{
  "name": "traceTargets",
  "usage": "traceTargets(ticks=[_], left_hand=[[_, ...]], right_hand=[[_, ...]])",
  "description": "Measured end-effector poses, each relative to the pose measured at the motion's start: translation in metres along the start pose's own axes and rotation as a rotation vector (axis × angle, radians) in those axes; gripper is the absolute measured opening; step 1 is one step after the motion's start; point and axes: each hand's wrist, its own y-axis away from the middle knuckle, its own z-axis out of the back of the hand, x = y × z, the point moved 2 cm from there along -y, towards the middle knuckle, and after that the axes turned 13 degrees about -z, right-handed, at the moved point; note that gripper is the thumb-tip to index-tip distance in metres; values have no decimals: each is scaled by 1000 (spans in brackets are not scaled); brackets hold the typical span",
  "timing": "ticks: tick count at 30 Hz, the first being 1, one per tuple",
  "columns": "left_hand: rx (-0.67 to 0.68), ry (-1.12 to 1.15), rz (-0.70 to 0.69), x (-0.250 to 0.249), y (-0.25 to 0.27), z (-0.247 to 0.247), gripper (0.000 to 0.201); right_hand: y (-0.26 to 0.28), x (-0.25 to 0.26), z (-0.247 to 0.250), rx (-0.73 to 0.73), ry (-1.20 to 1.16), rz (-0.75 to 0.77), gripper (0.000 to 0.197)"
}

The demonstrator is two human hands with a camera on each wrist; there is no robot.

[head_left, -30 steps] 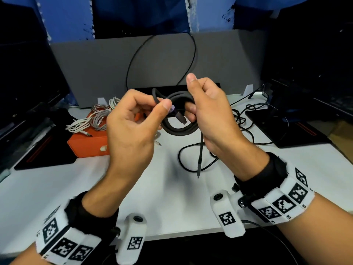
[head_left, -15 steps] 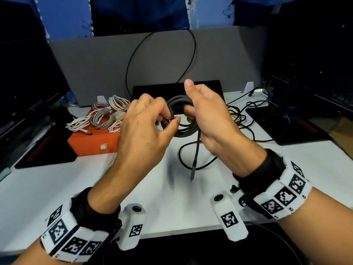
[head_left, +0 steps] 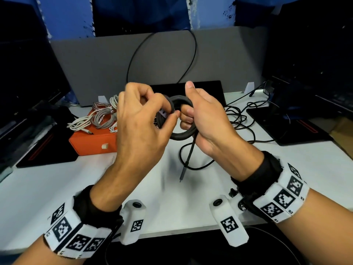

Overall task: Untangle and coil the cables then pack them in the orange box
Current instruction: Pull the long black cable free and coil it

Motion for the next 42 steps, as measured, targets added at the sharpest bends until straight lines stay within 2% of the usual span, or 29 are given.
traceTargets(ticks=[2, 4, 7, 9, 10, 12, 15, 19, 21, 23, 26, 28, 30, 32, 34, 36, 39, 41, 42], left_hand=[[-71, 38, 16, -2, -2, 2, 30], [-71, 111, 69, 0, -2, 2, 39], [90, 454, 307, 4, -3, -2, 46], [209, 709, 404, 5, -3, -6, 47], [237, 753, 405, 6, -2, -7, 44], [268, 659, 344, 9, -1, -8, 35], [321, 460, 256, 12, 4, -7, 31], [419, 651, 264, 5, 8, -13, 38], [424, 828, 406, 5, 9, -17, 37], [396, 1065, 578, 6, 8, -16, 24], [439, 1223, 601, 9, 5, -10, 21], [443, 1120, 571, 9, 1, -8, 18], [435, 881, 529, 12, 1, -13, 11], [468, 625, 486, 15, 6, -20, 24], [533, 389, 513, 17, 9, -23, 36], [554, 281, 542, 21, 11, -22, 34], [510, 378, 476, 19, 9, -20, 20], [492, 570, 427, 15, 7, -19, 21], [506, 710, 448, 12, 7, -18, 23]], right_hand=[[1, 1, -1, 35, 4, 2, 32], [5, 1, -3, 71, 34, 7, 34], [10, 3, -6, 101, 96, 46, 35], [13, 7, -6, 116, 132, 82, 33], [13, 10, -5, 122, 152, 96, 33], [12, 15, -2, 121, 189, 101, 32], [7, 15, 1, 134, 142, 30, 34], [-11, 8, 8, 97, -138, -101, 41], [-18, 6, 13, 65, -253, -167, 45], [-21, 8, 16, 66, -283, -213, 48], [-21, 12, 16, 130, -233, -251, 52], [-20, 16, 17, 145, -168, -221, 48], [-15, 17, 16, 136, -74, -148, 40], [-7, 14, 9, 119, 67, -59, 36], [1, 7, 1, 92, 217, 35, 34], [4, 4, -4, 63, 272, 104, 34], [2, 8, 0, 35, 210, 110, 32], [-3, 13, 6, 35, 177, 84, 31], [-6, 16, 10, 38, 154, 66, 32]])
